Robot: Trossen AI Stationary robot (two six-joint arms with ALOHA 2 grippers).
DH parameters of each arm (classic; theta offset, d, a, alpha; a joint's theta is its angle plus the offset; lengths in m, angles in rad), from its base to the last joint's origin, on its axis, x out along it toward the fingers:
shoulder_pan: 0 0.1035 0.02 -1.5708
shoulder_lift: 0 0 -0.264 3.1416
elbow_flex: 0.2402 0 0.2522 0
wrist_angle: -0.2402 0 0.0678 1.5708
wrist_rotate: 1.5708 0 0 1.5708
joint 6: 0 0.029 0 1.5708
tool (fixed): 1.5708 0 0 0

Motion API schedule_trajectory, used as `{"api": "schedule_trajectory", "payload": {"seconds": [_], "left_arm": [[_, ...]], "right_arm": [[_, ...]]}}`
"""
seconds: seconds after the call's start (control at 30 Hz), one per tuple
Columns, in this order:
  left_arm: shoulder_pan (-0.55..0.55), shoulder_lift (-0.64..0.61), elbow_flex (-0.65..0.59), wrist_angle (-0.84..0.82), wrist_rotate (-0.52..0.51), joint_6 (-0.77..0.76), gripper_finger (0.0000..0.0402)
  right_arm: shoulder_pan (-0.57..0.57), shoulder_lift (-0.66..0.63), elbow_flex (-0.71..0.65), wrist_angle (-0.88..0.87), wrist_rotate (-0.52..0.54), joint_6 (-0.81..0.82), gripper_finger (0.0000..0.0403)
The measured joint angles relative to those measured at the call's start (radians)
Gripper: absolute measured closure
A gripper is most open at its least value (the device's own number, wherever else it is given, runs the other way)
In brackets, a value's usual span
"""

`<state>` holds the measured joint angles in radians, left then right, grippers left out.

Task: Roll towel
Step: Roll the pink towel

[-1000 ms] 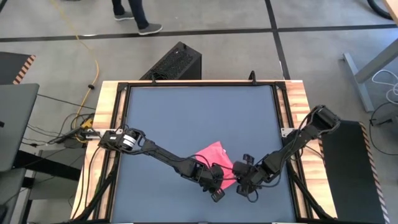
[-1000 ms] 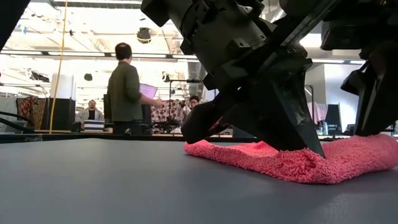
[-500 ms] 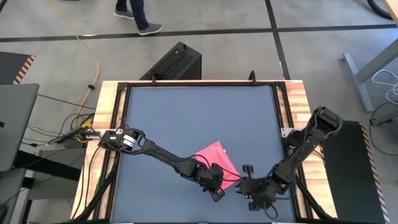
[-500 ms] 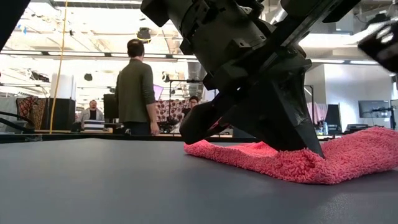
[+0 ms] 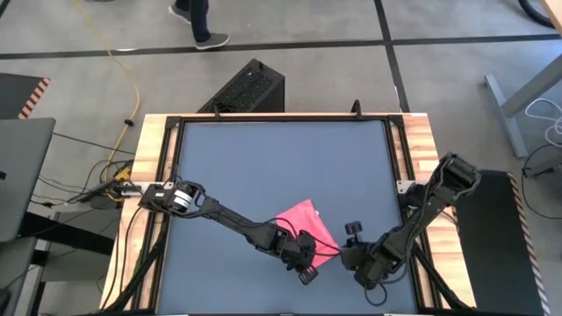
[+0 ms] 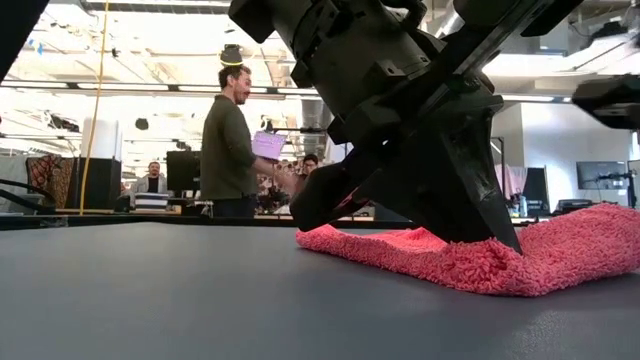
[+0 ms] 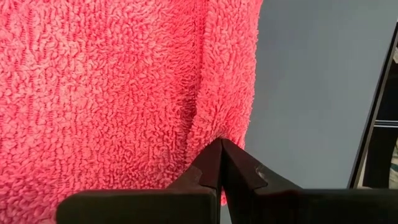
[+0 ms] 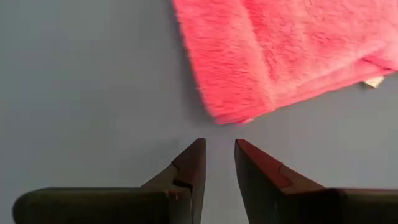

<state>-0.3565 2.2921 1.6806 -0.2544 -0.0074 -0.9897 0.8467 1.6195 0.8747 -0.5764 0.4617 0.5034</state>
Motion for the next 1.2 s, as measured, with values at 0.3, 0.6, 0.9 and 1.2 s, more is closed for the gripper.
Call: {"api": "schedule_trajectory", "payload": {"seconds": [0.3,0.6,0.9,1.2], "left_arm": [[0.006,0.000,0.000,0.004,0.000,-0.002,0.0402],[0.013,0.000,0.000,0.005,0.003,-0.030,0.0402],[0.013,0.000,0.000,0.005,-0.001,-0.044,0.0402],[0.013,0.000,-0.001,0.019,-0.007,-0.045,0.0402]], "right_arm": [[0.012,0.006,0.085,0.024,0.036,-0.268,0.0300],[0.020,0.006,0.126,0.023,0.038,-0.362,0.0311],[0.040,0.005,0.116,0.131,0.028,-0.382,0.0312],[-0.038,0.006,0.066,0.161,0.006,-0.268,0.0311]]}}
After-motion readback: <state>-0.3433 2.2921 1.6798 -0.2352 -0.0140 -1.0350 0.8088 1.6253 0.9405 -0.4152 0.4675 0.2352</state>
